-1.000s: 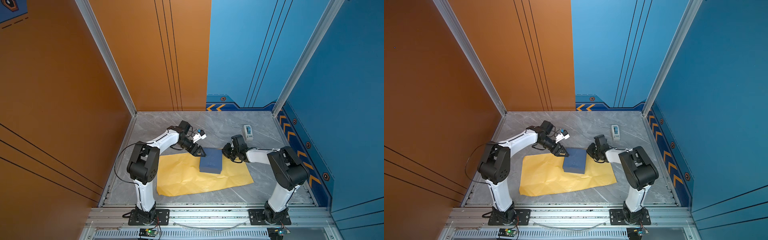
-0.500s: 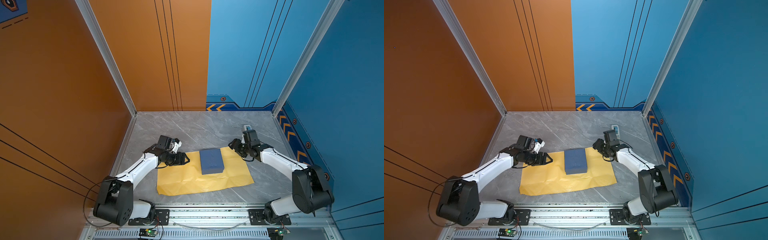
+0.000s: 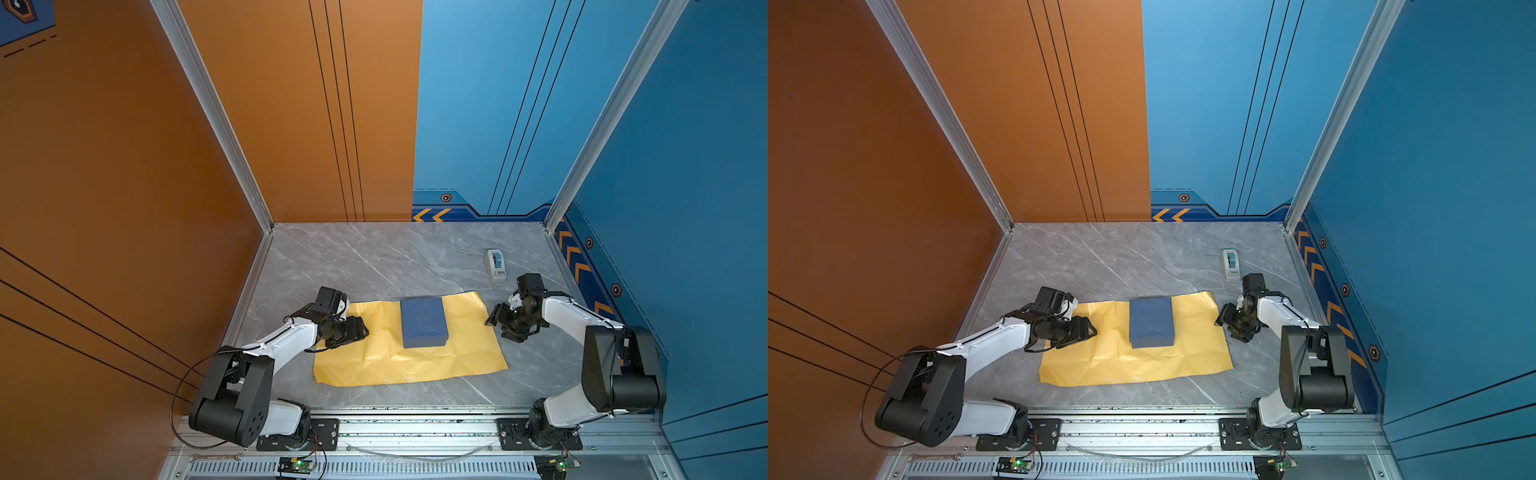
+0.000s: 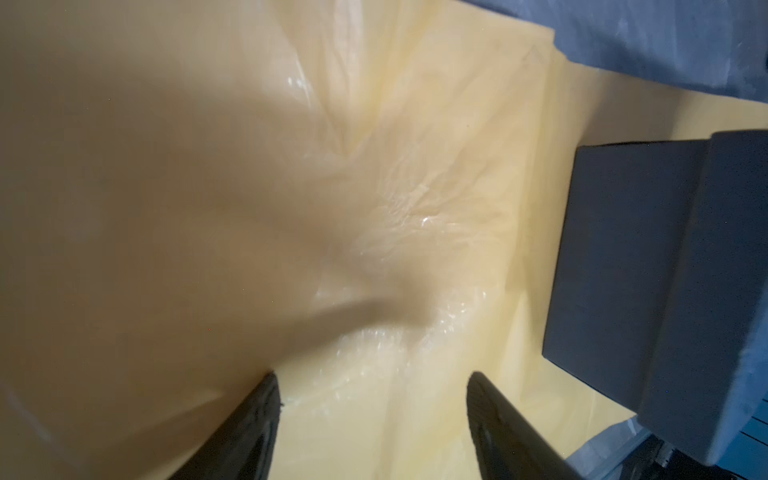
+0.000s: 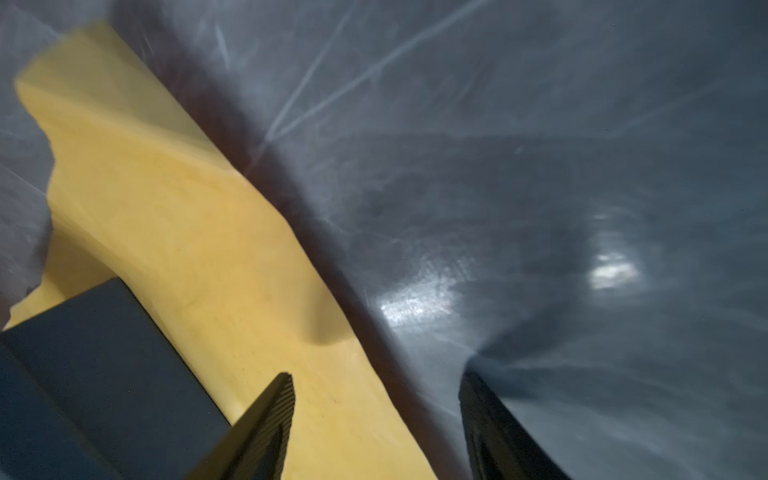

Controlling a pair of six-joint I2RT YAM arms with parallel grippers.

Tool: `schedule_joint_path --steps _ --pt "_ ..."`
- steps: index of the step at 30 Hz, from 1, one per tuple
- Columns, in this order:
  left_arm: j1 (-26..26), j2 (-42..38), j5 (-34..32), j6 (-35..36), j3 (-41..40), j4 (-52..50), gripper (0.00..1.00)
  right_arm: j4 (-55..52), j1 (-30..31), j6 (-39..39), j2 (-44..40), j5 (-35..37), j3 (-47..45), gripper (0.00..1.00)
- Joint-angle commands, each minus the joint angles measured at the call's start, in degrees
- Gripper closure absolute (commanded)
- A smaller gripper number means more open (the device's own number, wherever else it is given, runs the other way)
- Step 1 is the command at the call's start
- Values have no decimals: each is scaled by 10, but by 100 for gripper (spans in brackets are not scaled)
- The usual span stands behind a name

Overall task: Wrap a gift box in wrapping paper
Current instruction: Move the wrapping paper to the center of the table.

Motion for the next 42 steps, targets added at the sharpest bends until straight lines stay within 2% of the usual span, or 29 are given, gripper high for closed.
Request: schedule_joint_path --steps 1,7,11,21,25,27,32,34,36,42 --pt "6 39 -27 7 -13 1 27 -11 -2 -50 42 -86 0 34" --pt "9 52 -34 11 -2 -1 28 71 -6 -58 65 -192 7 37" --pt "12 55 -42 17 7 -10 28 107 -6 -53 73 -229 14 39" --pt "12 36 -61 16 10 -21 27 88 -25 -88 27 -254 14 38" --pt "13 34 -64 18 11 -25 28 25 -16 -115 27 -201 18 41" --pt "12 30 -65 15 11 -24 27 18 -16 -114 19 -174 11 46" --pt "13 15 -75 16 24 -29 26 35 -16 -80 5 -94 9 77" --pt "16 15 -81 16 31 -24 26 66 -16 -58 1 -84 8 90" --pt "22 23 -86 17 36 -13 26 103 -18 -31 3 -70 9 98" --pt "34 84 -83 32 78 18 26 162 -22 3 27 -48 37 100"
